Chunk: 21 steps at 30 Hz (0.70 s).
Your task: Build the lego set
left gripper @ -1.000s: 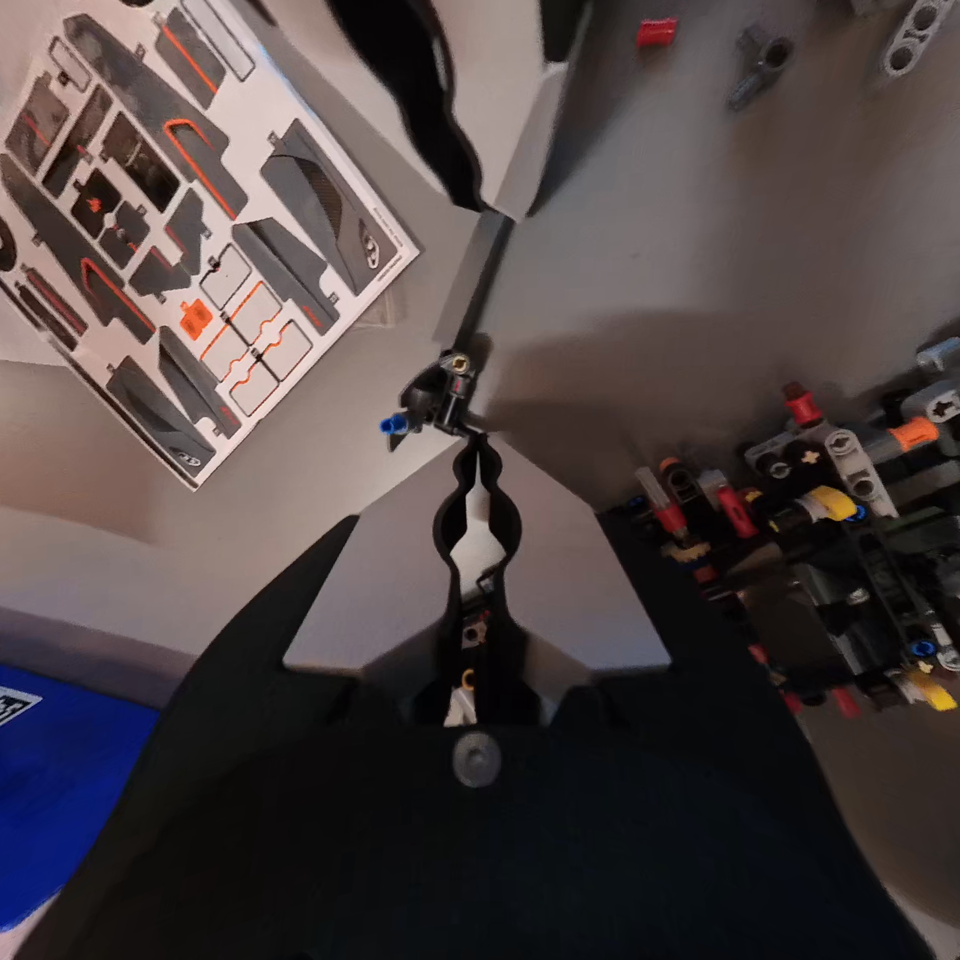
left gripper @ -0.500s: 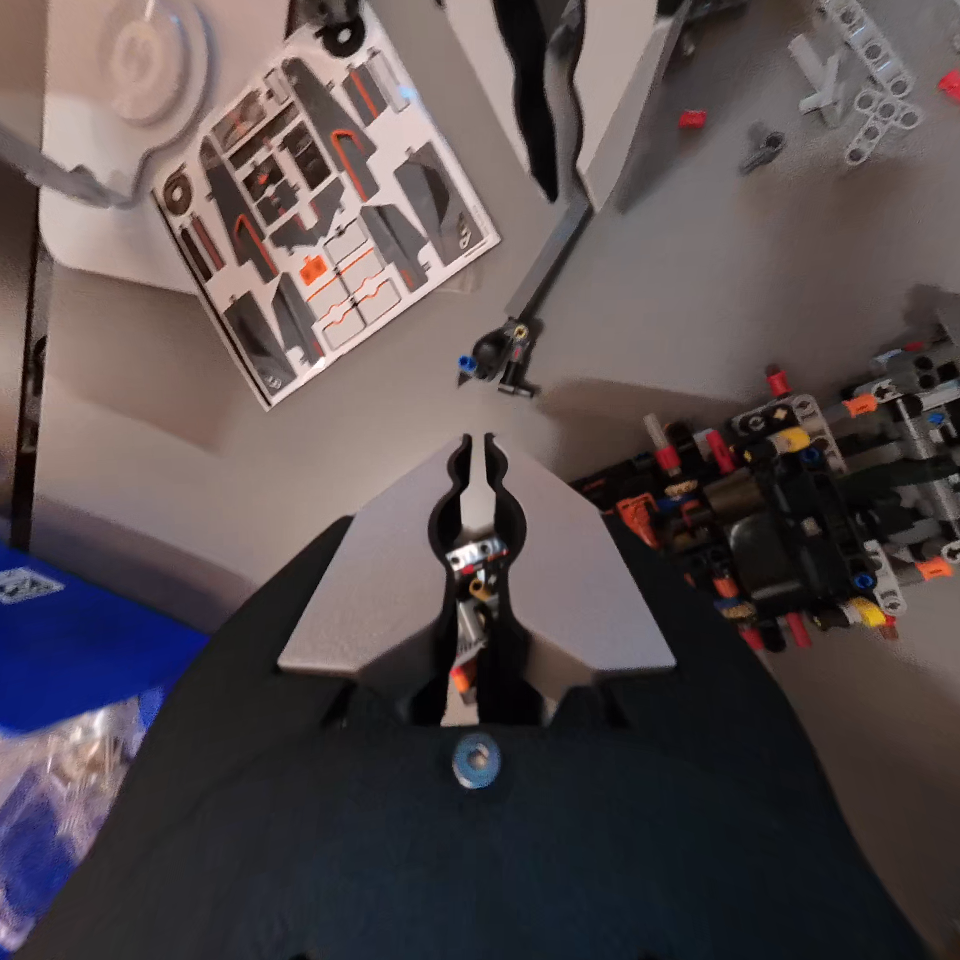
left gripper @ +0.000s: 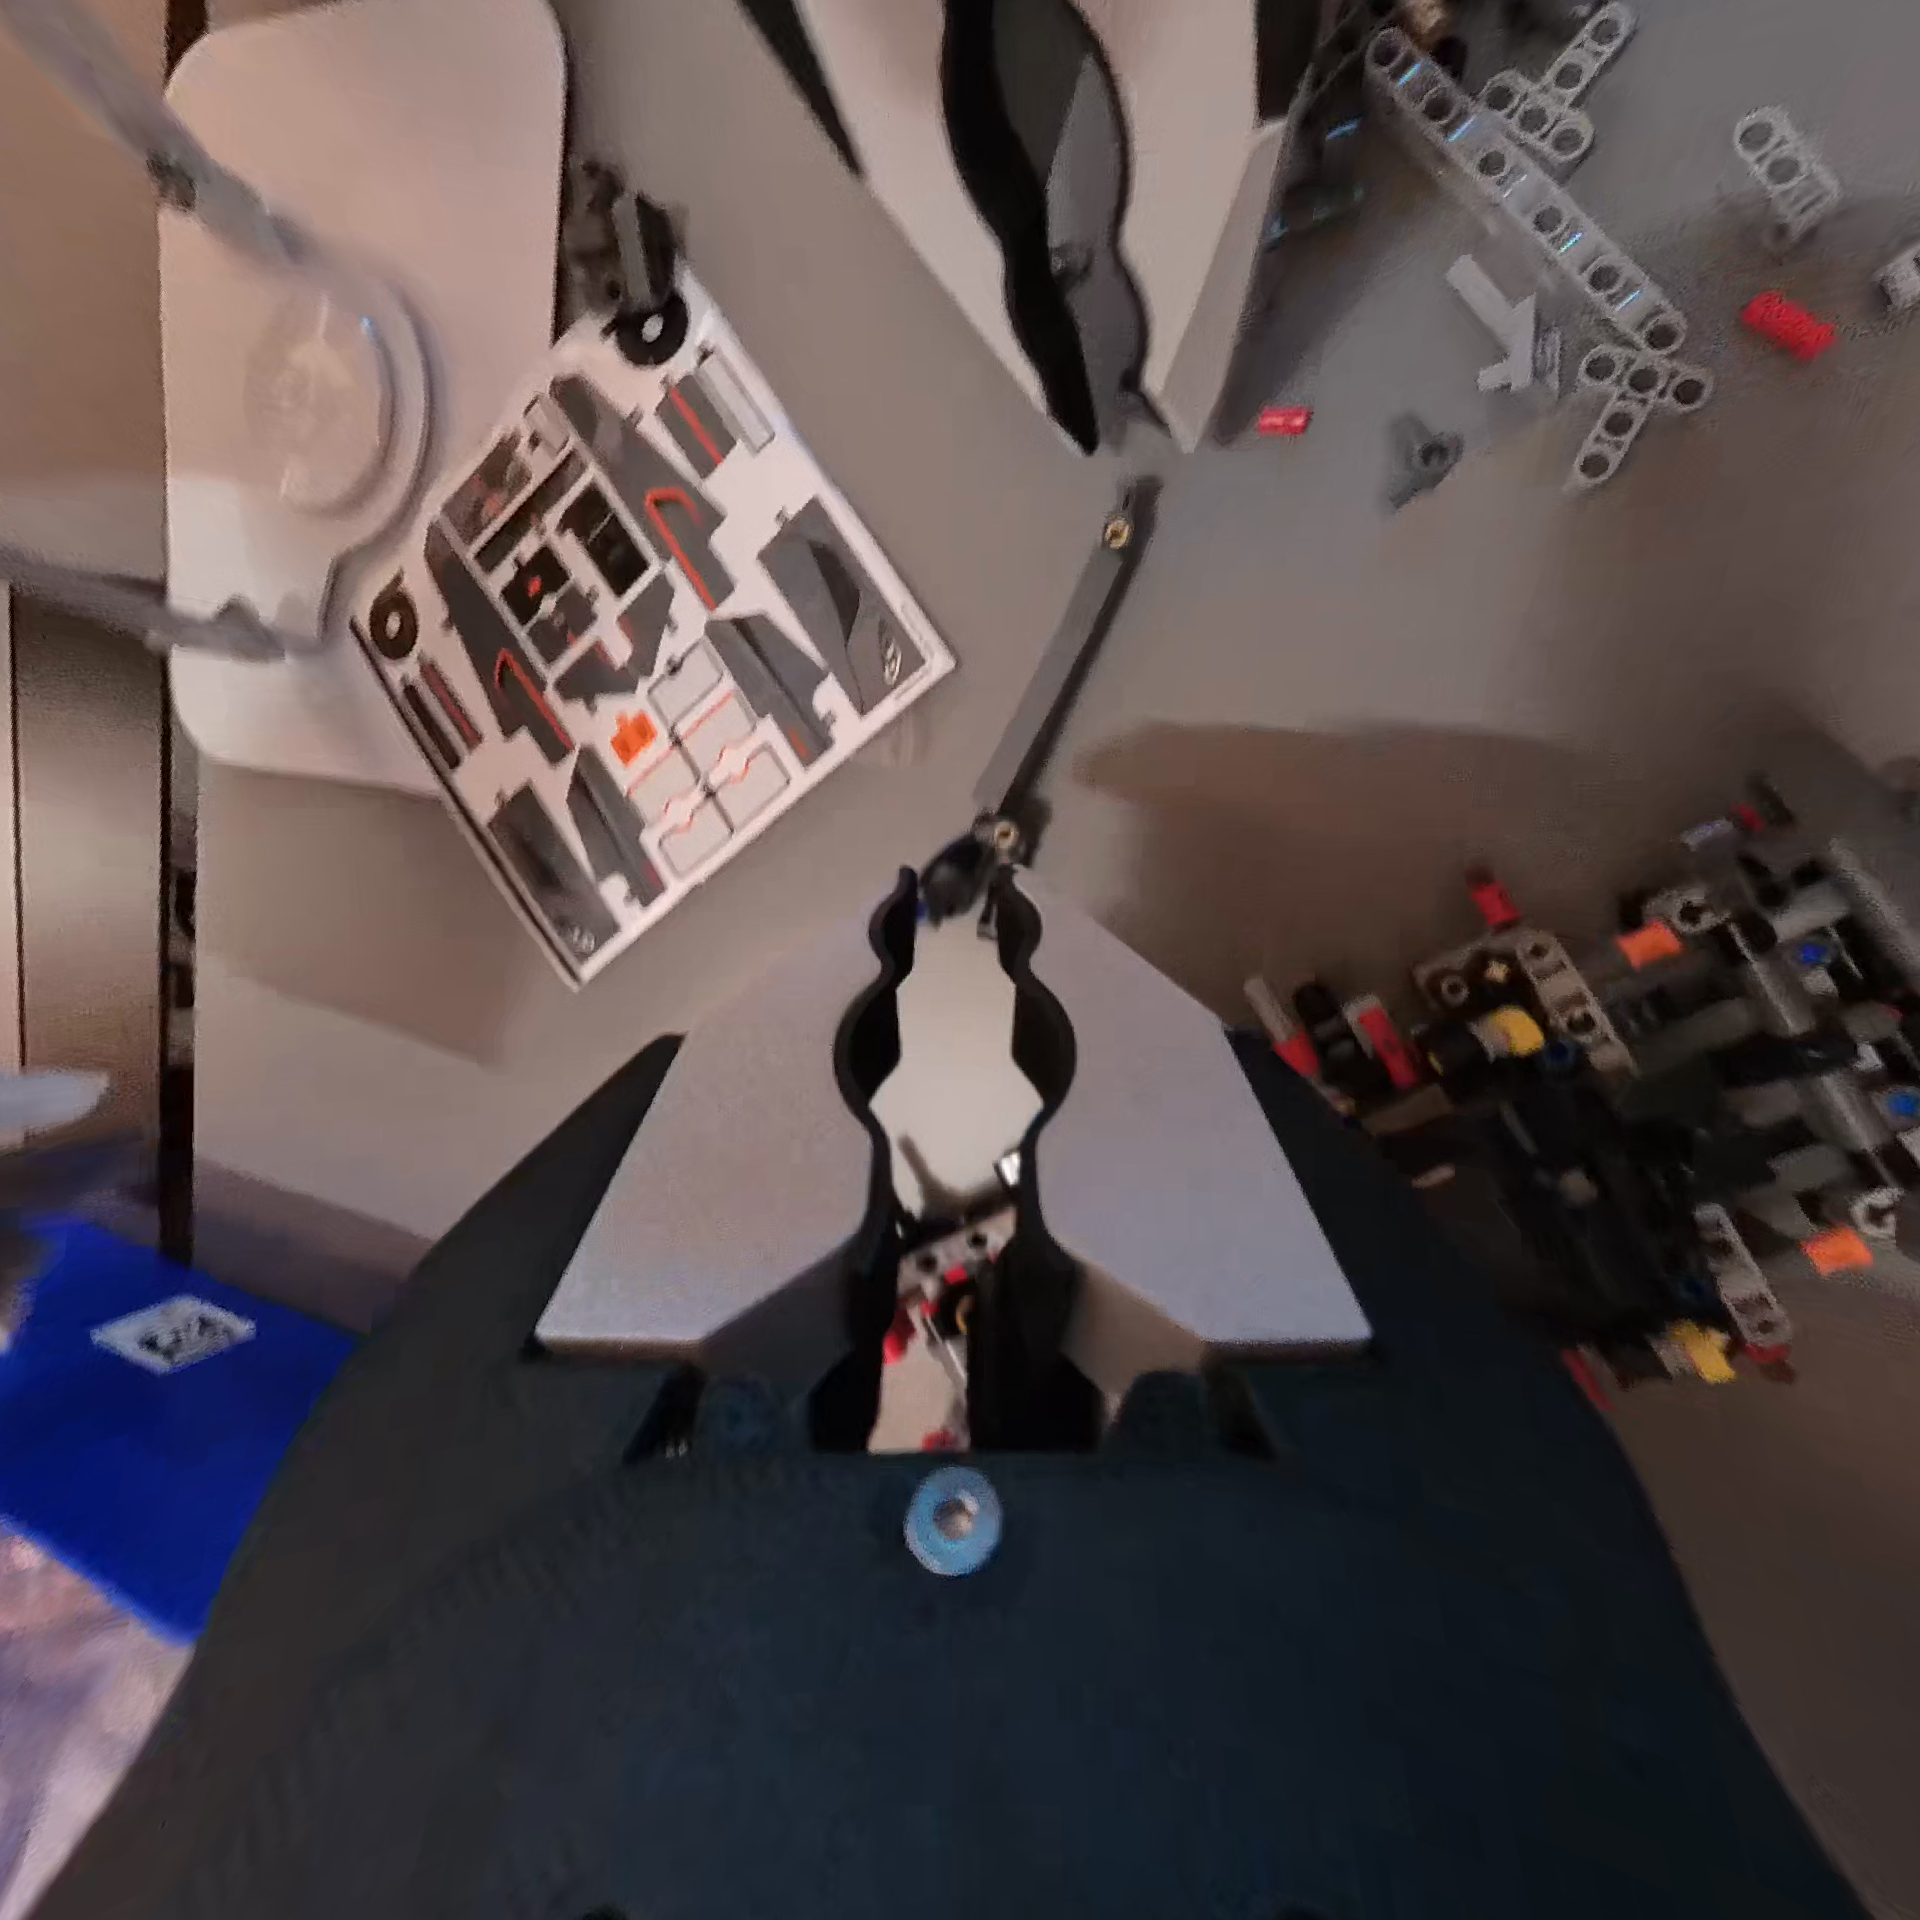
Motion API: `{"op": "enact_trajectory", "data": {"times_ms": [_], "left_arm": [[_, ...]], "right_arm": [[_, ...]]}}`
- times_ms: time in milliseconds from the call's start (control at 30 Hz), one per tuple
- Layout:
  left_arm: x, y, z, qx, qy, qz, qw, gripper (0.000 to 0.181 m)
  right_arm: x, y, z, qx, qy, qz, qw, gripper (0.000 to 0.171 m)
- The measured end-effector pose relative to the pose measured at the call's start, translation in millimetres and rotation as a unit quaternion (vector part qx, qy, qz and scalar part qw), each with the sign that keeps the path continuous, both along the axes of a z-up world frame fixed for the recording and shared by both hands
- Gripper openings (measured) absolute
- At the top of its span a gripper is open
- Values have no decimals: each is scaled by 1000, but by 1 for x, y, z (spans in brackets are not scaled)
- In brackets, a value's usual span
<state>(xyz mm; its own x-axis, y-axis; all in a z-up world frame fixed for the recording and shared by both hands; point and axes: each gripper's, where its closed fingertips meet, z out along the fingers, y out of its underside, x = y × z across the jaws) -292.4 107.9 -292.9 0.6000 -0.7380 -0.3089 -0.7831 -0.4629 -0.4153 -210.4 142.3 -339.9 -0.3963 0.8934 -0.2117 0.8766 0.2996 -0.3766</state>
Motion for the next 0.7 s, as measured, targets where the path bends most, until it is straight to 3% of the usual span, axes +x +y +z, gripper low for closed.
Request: {"op": "enact_trajectory", "data": {"times_ms": [400, 700], "left_arm": [[36, 22, -53, -86, 42, -90, 991, 15], [40, 22, -62, -98, 37, -105, 989, 7]], "right_arm": [[-3, -3, -10, 1, 13, 27, 1000, 6], [-5, -26, -12, -60, 17, 29, 998, 2]]}}
